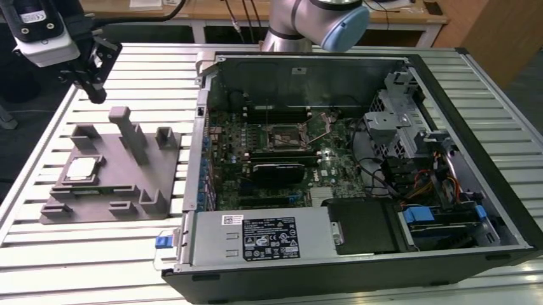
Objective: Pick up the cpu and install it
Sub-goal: 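Reach for the cpu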
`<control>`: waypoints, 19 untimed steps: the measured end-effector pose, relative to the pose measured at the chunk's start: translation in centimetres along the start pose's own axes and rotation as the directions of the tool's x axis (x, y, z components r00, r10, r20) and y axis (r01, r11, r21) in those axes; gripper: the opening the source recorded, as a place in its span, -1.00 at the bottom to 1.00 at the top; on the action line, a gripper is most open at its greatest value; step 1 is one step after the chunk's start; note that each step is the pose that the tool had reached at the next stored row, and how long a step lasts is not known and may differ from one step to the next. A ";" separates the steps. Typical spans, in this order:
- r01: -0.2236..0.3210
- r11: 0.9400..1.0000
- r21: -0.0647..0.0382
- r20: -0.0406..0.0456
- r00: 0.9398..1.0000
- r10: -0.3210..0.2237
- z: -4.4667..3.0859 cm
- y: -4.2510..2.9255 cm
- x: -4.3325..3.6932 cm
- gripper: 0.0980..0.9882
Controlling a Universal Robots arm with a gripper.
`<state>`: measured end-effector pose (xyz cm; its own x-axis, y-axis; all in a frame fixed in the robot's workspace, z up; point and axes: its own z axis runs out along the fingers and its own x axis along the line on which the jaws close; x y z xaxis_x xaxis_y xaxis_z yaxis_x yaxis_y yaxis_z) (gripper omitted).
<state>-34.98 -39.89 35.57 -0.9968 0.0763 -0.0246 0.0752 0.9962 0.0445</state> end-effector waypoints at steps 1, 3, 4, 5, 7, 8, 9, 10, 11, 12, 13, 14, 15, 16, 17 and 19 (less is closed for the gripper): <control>0.000 1.000 0.000 0.000 1.000 0.000 0.11 -0.02 0.13 -0.98; 0.000 1.000 0.000 0.000 1.000 0.000 0.34 -0.05 0.42 -0.98; 0.000 1.000 0.000 0.000 1.000 0.000 0.45 -0.07 0.58 -0.98; 0.000 1.000 0.000 0.000 1.000 0.000 0.57 -0.09 0.76 -0.98; 0.000 1.000 0.000 0.000 1.000 0.000 0.78 -0.12 1.11 -0.98; 0.000 1.000 0.000 0.000 1.000 0.000 0.94 -0.15 1.36 -0.98; 0.000 1.000 0.000 0.000 1.000 0.000 1.04 -0.17 1.52 -0.98; 0.000 1.000 0.000 0.000 1.000 0.000 1.14 -0.18 1.67 -0.98; 0.000 1.000 0.000 0.000 1.000 0.000 1.24 -0.20 1.82 -0.98; 0.000 1.000 0.000 0.000 1.000 0.000 1.33 -0.21 1.97 -0.98; 0.000 1.000 0.000 0.000 1.000 0.000 1.43 -0.23 2.13 -0.98; 0.000 1.000 0.000 0.000 1.000 0.000 1.52 -0.24 2.28 -0.98; 0.000 1.000 0.000 0.000 1.000 0.000 1.62 -0.26 2.44 -0.98; 0.000 1.000 0.000 0.000 1.000 0.000 1.71 -0.27 2.59 -0.98; 0.000 1.000 0.000 0.000 1.000 0.000 1.80 -0.29 2.73 -0.98; 0.000 1.000 0.000 0.000 1.000 0.000 1.97 -0.32 3.02 -0.98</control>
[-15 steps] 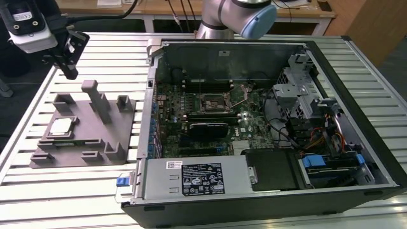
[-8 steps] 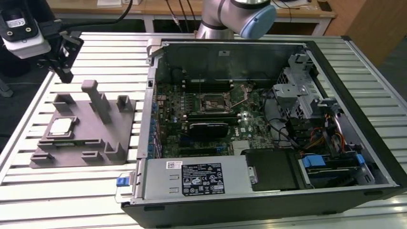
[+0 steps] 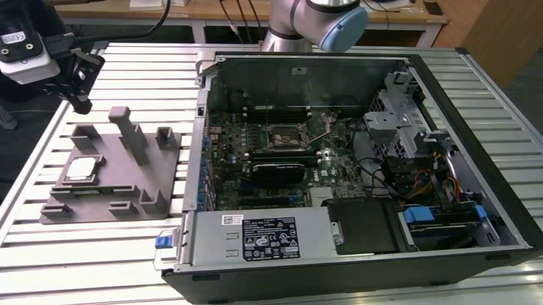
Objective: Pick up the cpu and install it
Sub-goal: 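Reach for the cpu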
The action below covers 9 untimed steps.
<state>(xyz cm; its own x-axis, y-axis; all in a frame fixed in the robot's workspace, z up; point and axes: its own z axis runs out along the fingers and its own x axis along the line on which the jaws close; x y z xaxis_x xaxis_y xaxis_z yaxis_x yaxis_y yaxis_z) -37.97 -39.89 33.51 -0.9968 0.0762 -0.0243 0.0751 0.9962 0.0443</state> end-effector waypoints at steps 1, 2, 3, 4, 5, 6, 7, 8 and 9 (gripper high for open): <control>0.000 1.000 0.000 0.000 1.000 0.000 0.09 -0.01 0.14 -0.98; 0.000 1.000 0.000 0.000 1.000 0.000 0.17 -0.03 0.28 -0.98; 0.000 1.000 0.000 0.000 1.000 0.000 0.26 -0.04 0.42 -0.98; 0.000 1.000 0.000 0.000 1.000 0.000 0.35 -0.06 0.57 -0.98; 0.000 1.000 0.000 0.000 1.000 0.000 0.43 -0.07 0.72 -0.98; 0.000 1.000 0.000 0.000 1.000 0.000 0.53 -0.09 0.88 -0.98; 0.000 1.000 0.000 0.000 1.000 0.000 0.62 -0.10 1.02 -0.98; 0.000 1.000 0.000 0.000 1.000 0.000 0.70 -0.12 1.17 -0.98; 0.000 1.000 0.000 0.000 1.000 0.000 0.79 -0.13 1.31 -0.98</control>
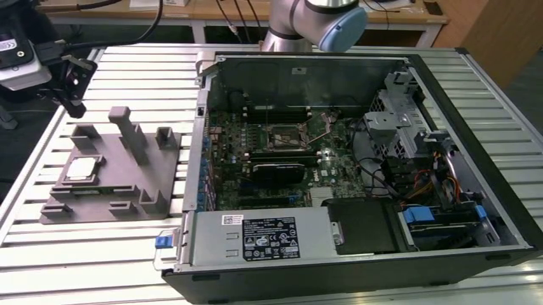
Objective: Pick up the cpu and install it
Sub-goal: 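Reach for the cpu, then pick up the cpu and move it towards the insertion slot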
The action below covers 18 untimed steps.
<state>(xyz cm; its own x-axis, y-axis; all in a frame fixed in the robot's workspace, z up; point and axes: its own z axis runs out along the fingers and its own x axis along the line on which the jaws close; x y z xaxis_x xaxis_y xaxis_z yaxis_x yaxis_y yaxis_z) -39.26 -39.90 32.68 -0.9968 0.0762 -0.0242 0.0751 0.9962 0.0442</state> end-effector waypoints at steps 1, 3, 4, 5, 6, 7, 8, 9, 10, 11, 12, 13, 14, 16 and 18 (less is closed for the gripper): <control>0.000 1.000 0.000 0.000 1.000 0.000 0.10 -0.01 0.14 -0.98; 0.000 1.000 0.000 0.000 1.000 0.000 0.31 -0.04 0.43 -0.98; 0.000 1.000 0.000 0.000 1.000 0.000 0.42 -0.05 0.54 -0.98; 0.000 1.000 0.000 0.000 1.000 0.000 0.55 -0.07 0.65 -0.98; 0.000 1.000 0.000 0.000 1.000 0.000 0.68 -0.08 0.74 -0.98; 0.000 1.000 0.000 0.000 1.000 0.000 0.80 -0.10 0.80 -0.98; 0.000 1.000 0.000 0.000 1.000 0.000 0.95 -0.11 0.84 -0.98; 0.000 1.000 0.000 0.000 1.000 0.000 1.09 -0.12 0.88 -0.98; 0.000 1.000 0.000 0.000 1.000 0.000 1.22 -0.12 0.92 -0.98; 0.000 1.000 0.000 0.000 1.000 0.000 1.32 -0.13 0.94 -0.98; 0.000 1.000 0.000 0.000 1.000 0.000 1.38 -0.13 0.96 -0.98; 0.000 1.000 0.000 -0.001 1.000 0.000 1.38 -0.13 0.96 -0.98; 0.000 1.000 0.000 0.000 1.000 0.000 1.41 -0.13 0.96 -0.98; 0.000 1.000 0.000 0.000 1.000 0.000 1.43 -0.13 0.96 -0.98; 0.000 1.000 0.000 0.000 1.000 0.000 1.48 -0.13 0.96 -0.98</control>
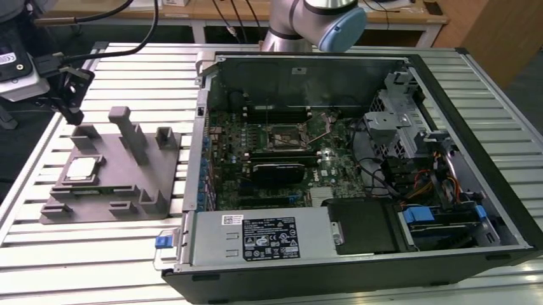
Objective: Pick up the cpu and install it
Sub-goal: 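Pick up the cpu and move it towards the insertion slot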
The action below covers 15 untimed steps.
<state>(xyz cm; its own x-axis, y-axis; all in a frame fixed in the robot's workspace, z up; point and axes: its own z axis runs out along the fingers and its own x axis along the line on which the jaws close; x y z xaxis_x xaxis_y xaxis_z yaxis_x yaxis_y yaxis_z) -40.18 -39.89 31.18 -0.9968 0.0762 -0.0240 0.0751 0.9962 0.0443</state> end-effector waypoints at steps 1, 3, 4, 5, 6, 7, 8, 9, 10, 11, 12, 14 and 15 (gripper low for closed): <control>0.000 1.000 0.000 0.000 1.000 0.000 0.04 0.00 0.00 -0.98; 0.000 1.000 0.000 0.000 1.000 0.000 0.10 -0.01 0.03 -0.98; 0.000 1.000 0.000 0.000 1.000 0.000 0.16 -0.01 0.05 -0.98; 0.000 1.000 0.000 0.000 1.000 0.000 0.21 -0.02 0.07 -0.98; 0.000 1.000 0.000 0.000 1.000 0.000 0.26 -0.02 0.08 -0.98; 0.000 1.000 0.000 0.000 1.000 0.000 0.31 -0.02 0.09 -0.98; 0.000 1.000 0.000 0.000 1.000 0.000 0.36 -0.03 0.10 -0.98; 0.000 1.000 0.000 0.000 1.000 0.000 0.45 -0.03 0.13 -0.98; 0.000 1.000 0.000 0.000 1.000 0.000 0.53 -0.03 0.15 -0.98; 0.000 1.000 0.000 0.000 1.000 0.000 0.61 -0.04 0.17 -0.98; 0.000 1.000 0.000 0.000 1.000 0.000 0.73 -0.05 0.19 -0.98; 0.000 1.000 0.000 0.000 1.000 0.000 0.96 -0.06 0.25 -0.98; 0.000 1.000 0.000 0.000 1.000 0.000 1.07 -0.07 0.28 -0.98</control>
<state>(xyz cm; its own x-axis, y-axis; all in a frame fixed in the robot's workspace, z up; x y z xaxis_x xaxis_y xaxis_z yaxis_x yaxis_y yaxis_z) -40.43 -39.89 30.10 -0.9968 0.0763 -0.0239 0.0752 0.9962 0.0442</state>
